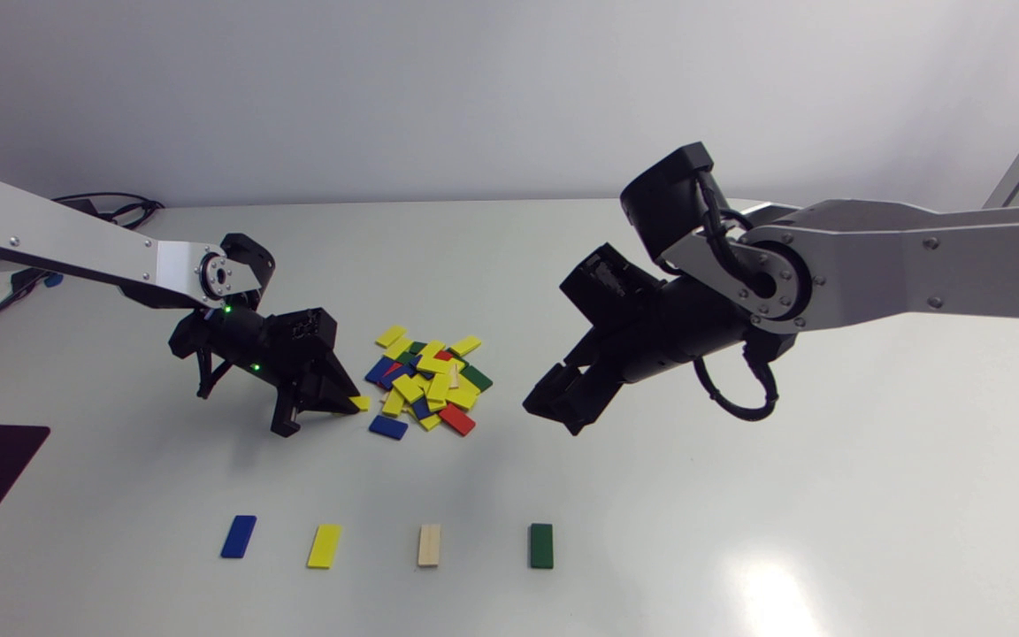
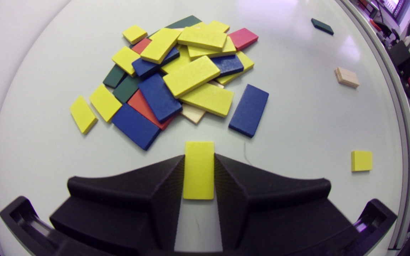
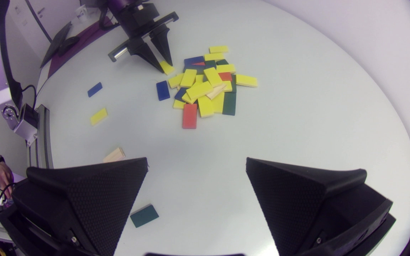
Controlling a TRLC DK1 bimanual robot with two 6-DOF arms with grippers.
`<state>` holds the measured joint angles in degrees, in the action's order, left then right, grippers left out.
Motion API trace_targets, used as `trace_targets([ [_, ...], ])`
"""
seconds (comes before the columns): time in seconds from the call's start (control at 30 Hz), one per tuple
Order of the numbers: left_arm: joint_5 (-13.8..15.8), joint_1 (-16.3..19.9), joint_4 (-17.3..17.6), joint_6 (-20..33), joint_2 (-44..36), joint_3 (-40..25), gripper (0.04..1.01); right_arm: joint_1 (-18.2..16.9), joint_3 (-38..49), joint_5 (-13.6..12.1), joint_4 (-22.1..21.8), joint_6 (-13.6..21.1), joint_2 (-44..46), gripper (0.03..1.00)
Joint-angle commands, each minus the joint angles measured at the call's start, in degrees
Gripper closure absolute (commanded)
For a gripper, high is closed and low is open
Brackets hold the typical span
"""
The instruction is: Take domino bricks one by one from the mixed stack on the table and place each onto the existing stack of the same color.
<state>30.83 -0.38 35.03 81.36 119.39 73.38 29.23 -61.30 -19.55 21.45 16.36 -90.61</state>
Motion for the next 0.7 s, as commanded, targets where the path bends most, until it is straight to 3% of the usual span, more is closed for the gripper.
trace_targets([
  [0.0, -2.2, -0.1, 0.4, -1.9, -0.8, -3.5, 1.007, -0.2, 0.7, -0.4, -0.3, 1.0, -0.1, 0.066],
  [0.17, -2.9, -0.1, -2.2, -9.0, -6.7, -6.3, 1.007, 0.0, 0.8, -0.4, -0.1, 0.8, 0.6, 0.066],
  [0.4, -4.3, -0.4, -6.5, -23.8, -12.8, -9.8, 1.007, 0.6, 1.3, -0.4, -0.2, 0.6, 1.2, 0.066],
  [0.67, -9.4, -2.9, -10.9, -40.5, -21.6, -17.5, 1.007, 1.1, 2.1, -0.2, 0.0, 0.3, 3.2, 0.066],
])
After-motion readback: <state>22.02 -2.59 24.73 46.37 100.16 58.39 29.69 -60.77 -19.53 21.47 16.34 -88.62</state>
